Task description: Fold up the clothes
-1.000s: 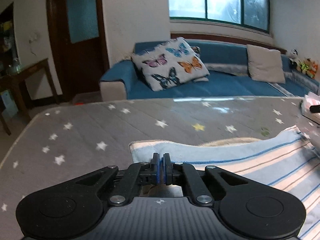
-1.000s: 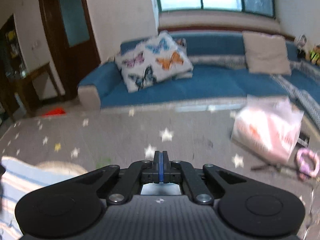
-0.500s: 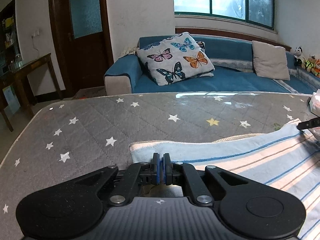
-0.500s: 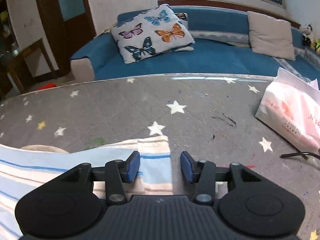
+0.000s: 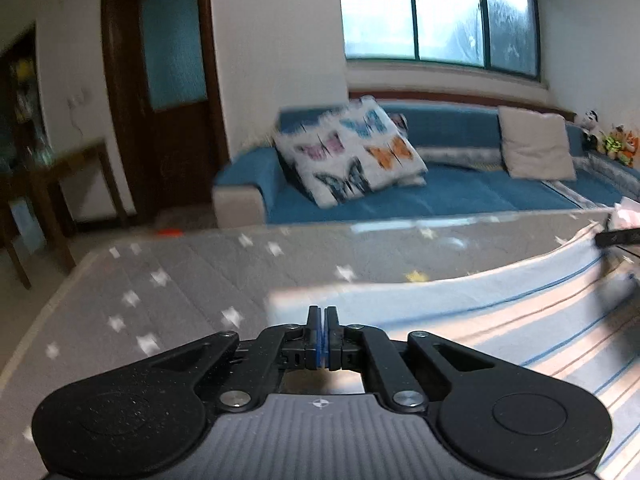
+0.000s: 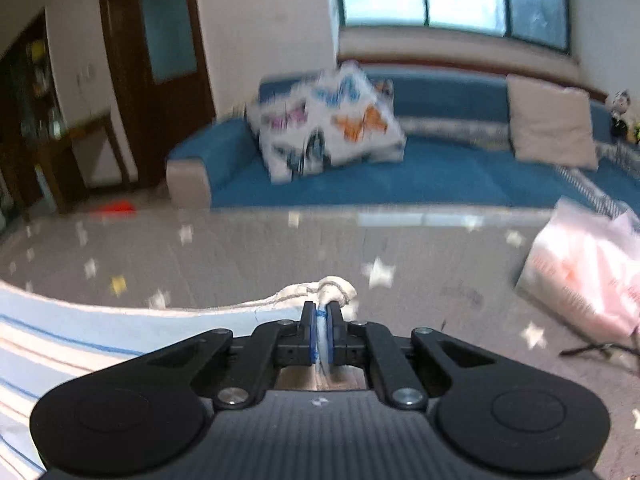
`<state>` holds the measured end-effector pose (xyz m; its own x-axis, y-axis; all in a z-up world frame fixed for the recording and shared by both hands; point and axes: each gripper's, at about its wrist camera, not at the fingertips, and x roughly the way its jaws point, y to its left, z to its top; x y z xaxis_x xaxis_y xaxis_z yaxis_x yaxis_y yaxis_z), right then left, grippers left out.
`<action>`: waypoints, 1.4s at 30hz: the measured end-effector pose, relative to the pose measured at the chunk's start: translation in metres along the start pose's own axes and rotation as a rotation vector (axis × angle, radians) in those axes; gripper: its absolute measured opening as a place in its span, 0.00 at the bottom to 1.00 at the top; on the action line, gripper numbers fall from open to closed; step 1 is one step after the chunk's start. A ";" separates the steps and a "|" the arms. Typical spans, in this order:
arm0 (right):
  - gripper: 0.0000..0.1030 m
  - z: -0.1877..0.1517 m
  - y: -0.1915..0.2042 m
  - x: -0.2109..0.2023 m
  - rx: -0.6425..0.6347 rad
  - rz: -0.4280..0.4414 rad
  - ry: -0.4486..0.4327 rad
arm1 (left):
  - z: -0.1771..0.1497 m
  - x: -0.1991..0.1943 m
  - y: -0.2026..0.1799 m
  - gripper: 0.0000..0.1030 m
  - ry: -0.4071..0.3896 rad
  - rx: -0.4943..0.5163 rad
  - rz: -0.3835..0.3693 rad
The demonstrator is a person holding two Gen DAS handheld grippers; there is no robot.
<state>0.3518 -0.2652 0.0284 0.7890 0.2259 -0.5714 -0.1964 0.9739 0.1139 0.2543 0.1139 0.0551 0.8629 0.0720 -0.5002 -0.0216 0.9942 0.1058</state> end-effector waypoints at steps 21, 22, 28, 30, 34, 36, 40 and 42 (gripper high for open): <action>0.55 -0.020 0.014 -0.021 -0.152 -0.017 0.181 | -0.044 0.016 0.009 0.39 0.245 -0.035 0.023; 0.55 -0.025 0.015 -0.029 -0.163 -0.014 0.189 | -0.047 0.008 0.010 0.44 0.241 -0.030 0.028; 0.57 -0.055 0.014 -0.081 -0.189 0.000 0.199 | -0.076 -0.046 0.018 0.48 0.229 -0.017 0.050; 0.57 -0.065 0.012 -0.101 -0.193 -0.007 0.185 | -0.088 -0.062 0.024 0.48 0.235 -0.024 0.068; 0.65 -0.091 0.007 -0.139 -0.180 -0.029 0.164 | -0.113 -0.092 0.034 0.48 0.266 -0.061 0.102; 0.65 -0.105 0.005 -0.155 -0.182 -0.043 0.157 | -0.123 -0.105 0.037 0.49 0.273 -0.071 0.115; 0.70 -0.131 0.000 -0.184 -0.164 -0.075 0.138 | -0.140 -0.125 0.038 0.54 0.284 -0.085 0.148; 0.70 -0.142 -0.005 -0.196 -0.140 -0.094 0.128 | -0.145 -0.131 0.037 0.54 0.278 -0.097 0.156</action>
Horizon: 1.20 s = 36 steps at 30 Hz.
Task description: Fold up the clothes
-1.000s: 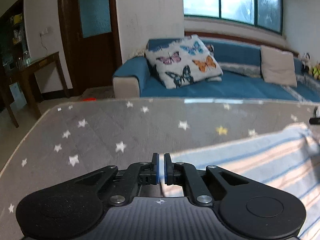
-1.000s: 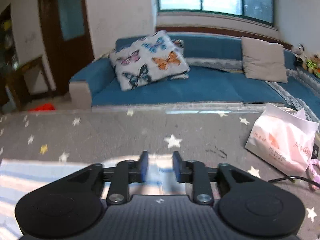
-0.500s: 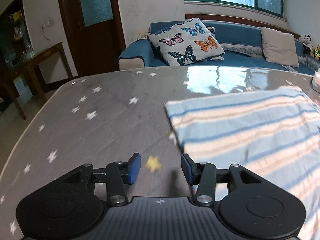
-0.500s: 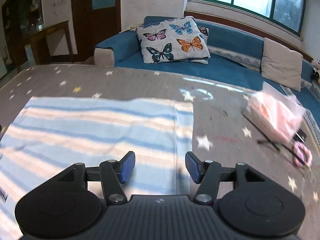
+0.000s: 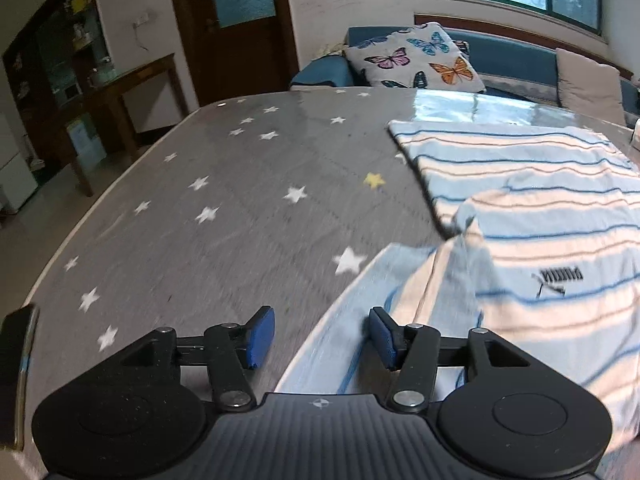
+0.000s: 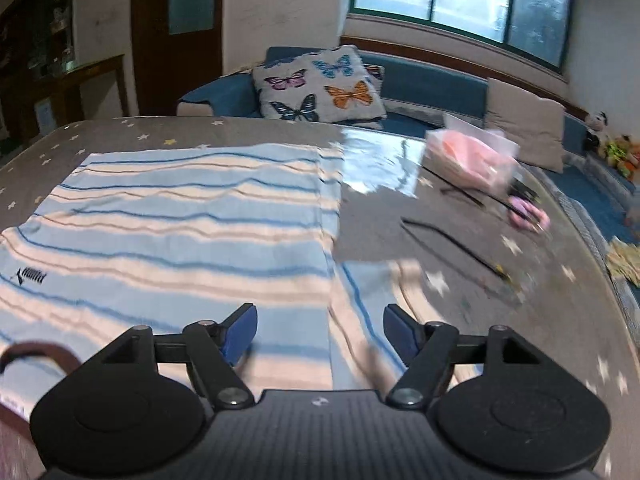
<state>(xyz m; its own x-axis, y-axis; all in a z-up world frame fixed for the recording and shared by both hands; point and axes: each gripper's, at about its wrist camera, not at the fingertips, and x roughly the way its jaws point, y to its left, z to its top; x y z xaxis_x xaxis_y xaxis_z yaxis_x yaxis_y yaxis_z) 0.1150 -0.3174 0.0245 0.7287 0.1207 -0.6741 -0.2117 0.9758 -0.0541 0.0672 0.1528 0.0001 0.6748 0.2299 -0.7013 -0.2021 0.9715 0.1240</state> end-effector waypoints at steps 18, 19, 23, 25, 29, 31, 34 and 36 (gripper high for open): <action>0.54 -0.044 -0.074 -0.013 0.269 -0.184 0.002 | -0.023 -0.019 0.011 0.51 0.008 -0.144 -0.015; 0.52 -0.046 -0.076 -0.011 0.281 -0.184 0.009 | -0.023 -0.019 0.011 0.49 0.007 -0.144 -0.016; 0.43 -0.048 -0.078 -0.005 0.307 -0.169 0.014 | -0.024 -0.020 0.008 0.31 0.001 -0.133 -0.037; 0.40 -0.049 -0.078 -0.002 0.312 -0.176 0.012 | -0.025 -0.021 0.007 0.19 -0.004 -0.130 -0.051; 0.18 -0.049 -0.077 -0.003 0.335 -0.178 0.006 | -0.025 -0.021 0.004 0.10 -0.014 -0.123 -0.055; 0.14 -0.050 -0.078 -0.006 0.347 -0.177 0.004 | -0.024 -0.022 0.004 0.09 -0.016 -0.127 -0.050; 0.08 -0.054 -0.078 -0.011 0.371 -0.175 0.001 | -0.023 -0.022 0.007 0.08 -0.018 -0.140 -0.039; 0.05 -0.056 -0.078 -0.015 0.387 -0.169 -0.003 | -0.022 -0.022 0.009 0.08 -0.022 -0.139 -0.026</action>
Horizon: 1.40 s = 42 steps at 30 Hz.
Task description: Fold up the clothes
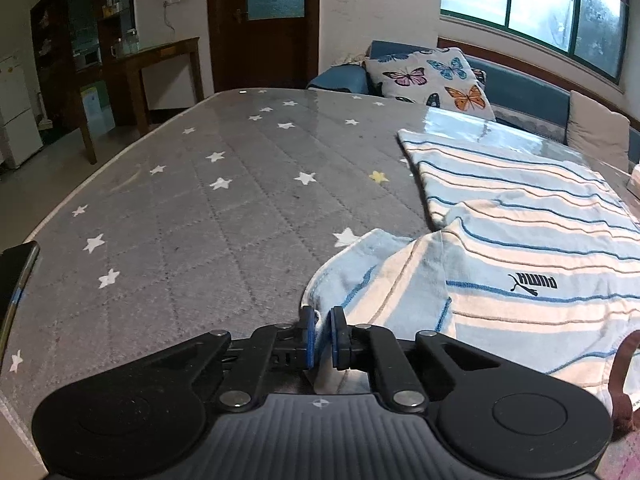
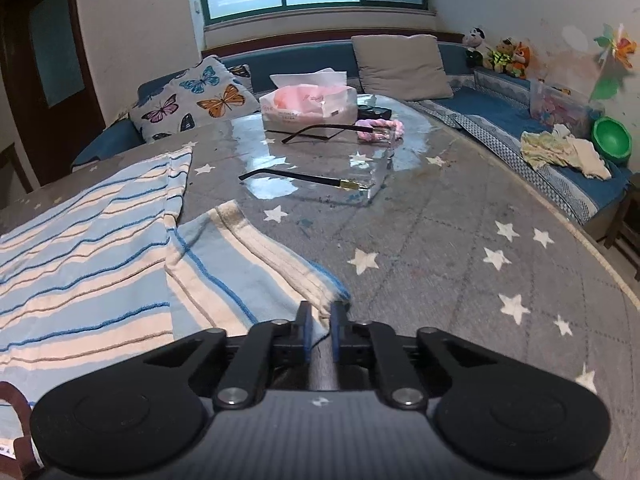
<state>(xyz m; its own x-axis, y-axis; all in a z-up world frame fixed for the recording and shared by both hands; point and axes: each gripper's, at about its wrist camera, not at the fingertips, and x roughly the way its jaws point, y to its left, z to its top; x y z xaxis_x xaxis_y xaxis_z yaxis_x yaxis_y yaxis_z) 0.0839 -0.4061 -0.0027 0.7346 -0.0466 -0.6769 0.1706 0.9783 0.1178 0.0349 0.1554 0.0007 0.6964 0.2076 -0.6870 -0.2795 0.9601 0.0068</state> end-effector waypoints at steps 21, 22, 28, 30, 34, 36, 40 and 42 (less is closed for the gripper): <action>0.19 -0.030 0.005 -0.037 0.064 0.026 0.004 | 0.005 0.005 0.015 0.40 0.010 0.026 0.088; 0.19 -0.029 0.006 -0.037 0.065 0.026 0.001 | 0.005 0.005 0.017 0.42 0.008 0.020 0.093; 0.22 -0.030 0.009 -0.030 0.069 0.023 0.003 | 0.007 -0.003 0.026 0.60 -0.013 -0.001 0.099; 0.10 -0.032 0.012 -0.030 0.054 0.021 0.001 | 0.009 -0.007 0.025 0.67 -0.031 0.002 0.093; 0.04 -0.034 0.011 -0.034 0.062 0.019 -0.001 | 0.014 -0.015 0.015 0.93 -0.072 0.022 0.066; 0.04 -0.034 0.010 -0.035 0.068 0.022 -0.001 | 0.018 -0.019 0.008 0.96 -0.089 0.043 0.045; 0.14 -0.033 0.008 -0.037 0.096 0.035 -0.002 | 0.024 -0.022 -0.012 1.00 -0.105 0.090 0.000; 0.17 -0.032 0.007 -0.036 0.100 0.032 -0.006 | 0.025 -0.022 -0.023 1.00 -0.108 0.109 -0.028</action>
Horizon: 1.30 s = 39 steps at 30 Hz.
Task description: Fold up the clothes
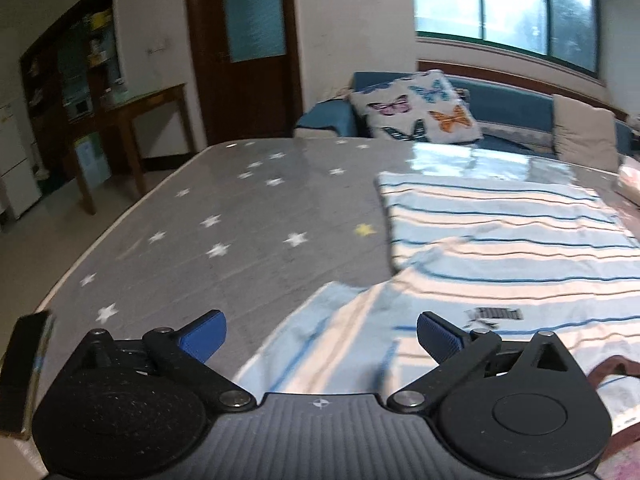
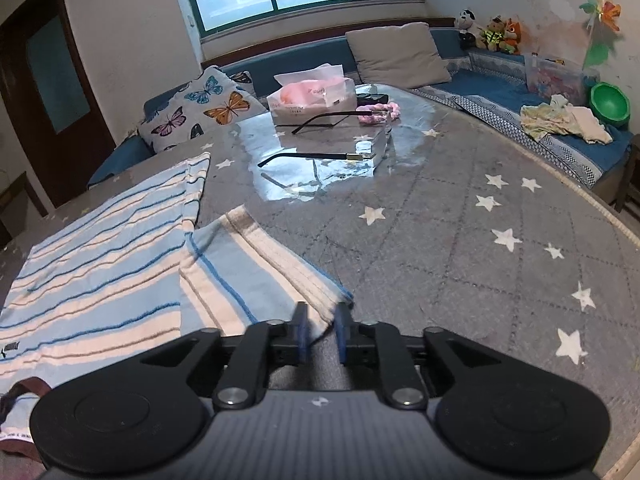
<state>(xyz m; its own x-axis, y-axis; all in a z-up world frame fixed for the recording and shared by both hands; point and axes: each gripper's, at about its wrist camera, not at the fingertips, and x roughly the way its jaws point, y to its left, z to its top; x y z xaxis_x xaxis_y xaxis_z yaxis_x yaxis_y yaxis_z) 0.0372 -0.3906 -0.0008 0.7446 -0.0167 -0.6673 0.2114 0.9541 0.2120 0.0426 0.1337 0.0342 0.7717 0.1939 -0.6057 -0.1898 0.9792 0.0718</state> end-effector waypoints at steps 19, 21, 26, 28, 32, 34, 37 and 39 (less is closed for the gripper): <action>0.03 0.010 0.033 -0.037 -0.036 0.176 -0.086 | 0.001 0.011 -0.125 1.00 0.044 0.177 -0.241; 0.03 0.012 0.047 -0.040 -0.066 0.220 -0.089 | -0.002 0.012 -0.128 1.00 0.050 0.183 -0.250; 0.03 0.014 0.077 -0.042 -0.121 0.279 -0.098 | -0.008 0.012 -0.128 1.00 0.064 0.176 -0.254; 0.06 0.013 0.077 -0.037 -0.118 0.249 -0.092 | -0.009 0.012 -0.125 1.00 0.068 0.172 -0.249; 0.09 0.008 0.062 -0.026 -0.107 0.154 -0.072 | -0.009 0.014 -0.122 1.00 0.075 0.164 -0.244; 0.12 0.005 0.050 -0.019 -0.084 0.105 -0.057 | -0.010 0.014 -0.123 1.00 0.079 0.163 -0.246; 0.19 0.003 0.030 -0.011 -0.052 0.036 -0.048 | -0.011 0.014 -0.125 1.00 0.086 0.167 -0.250; 0.21 0.002 0.019 -0.007 -0.036 0.002 -0.044 | -0.011 0.015 -0.127 1.00 0.089 0.170 -0.252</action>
<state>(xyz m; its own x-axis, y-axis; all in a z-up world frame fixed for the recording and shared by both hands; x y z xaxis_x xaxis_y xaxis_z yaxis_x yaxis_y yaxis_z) 0.0377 -0.3727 0.0095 0.7724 -0.0277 -0.6345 0.1879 0.9643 0.1865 0.0715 0.0118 0.0075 0.7239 -0.0543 -0.6877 0.1102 0.9932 0.0376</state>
